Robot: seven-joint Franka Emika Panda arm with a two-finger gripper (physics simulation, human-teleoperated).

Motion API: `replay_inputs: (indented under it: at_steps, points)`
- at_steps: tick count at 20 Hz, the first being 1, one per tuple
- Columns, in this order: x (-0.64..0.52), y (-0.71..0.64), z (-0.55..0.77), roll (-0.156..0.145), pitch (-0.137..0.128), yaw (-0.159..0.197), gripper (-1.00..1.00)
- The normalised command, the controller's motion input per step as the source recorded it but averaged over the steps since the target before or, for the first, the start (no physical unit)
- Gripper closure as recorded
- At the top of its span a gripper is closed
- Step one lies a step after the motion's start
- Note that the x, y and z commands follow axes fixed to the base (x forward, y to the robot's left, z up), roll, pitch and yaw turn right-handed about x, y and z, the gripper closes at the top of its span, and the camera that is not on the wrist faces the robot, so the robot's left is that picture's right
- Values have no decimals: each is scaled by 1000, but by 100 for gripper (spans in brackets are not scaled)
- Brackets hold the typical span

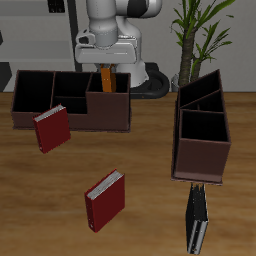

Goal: Place the orange book into the back desk caddy's right compartment and place the left red book into the left desk caddy's back compartment and place the right red book into the left desk caddy's left compartment

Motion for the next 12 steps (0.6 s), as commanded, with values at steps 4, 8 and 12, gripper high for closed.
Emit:
replay_inputs:
  at_steps: [4,8,12]
  points:
    - [-20,42,42,14,26,-6,-100]
    - [35,0,95,1,-17,8,-100]
    - [109,-48,59,-43,-19,11,-100]
